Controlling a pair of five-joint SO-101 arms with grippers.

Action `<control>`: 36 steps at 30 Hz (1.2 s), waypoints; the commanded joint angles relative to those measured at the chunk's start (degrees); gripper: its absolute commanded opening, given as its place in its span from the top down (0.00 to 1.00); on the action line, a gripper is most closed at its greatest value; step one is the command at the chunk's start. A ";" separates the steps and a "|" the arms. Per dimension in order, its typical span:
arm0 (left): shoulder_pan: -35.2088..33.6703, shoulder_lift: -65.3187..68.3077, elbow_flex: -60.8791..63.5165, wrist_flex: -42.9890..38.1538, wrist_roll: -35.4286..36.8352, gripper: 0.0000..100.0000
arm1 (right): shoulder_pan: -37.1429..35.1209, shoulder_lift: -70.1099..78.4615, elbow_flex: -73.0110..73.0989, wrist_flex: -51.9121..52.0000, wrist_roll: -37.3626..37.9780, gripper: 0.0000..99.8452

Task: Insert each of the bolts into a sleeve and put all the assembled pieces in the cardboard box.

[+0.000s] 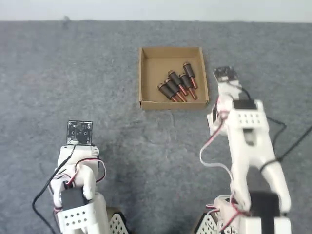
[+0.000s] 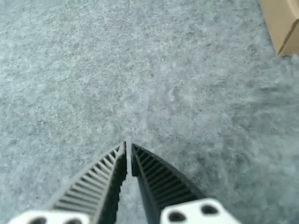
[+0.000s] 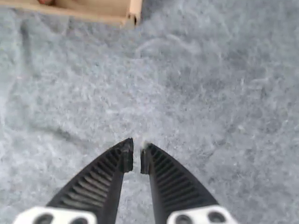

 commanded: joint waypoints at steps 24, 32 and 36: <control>-0.70 -0.88 -0.75 0.35 -0.44 0.99 | 1.80 -41.10 49.85 -51.65 0.53 0.99; -0.62 -0.88 -0.75 0.35 -0.44 0.99 | 7.43 -54.90 55.30 -51.74 -3.69 0.99; -0.62 -0.79 -0.75 0.35 -0.44 0.99 | 7.25 -63.25 58.02 -48.66 -5.36 0.99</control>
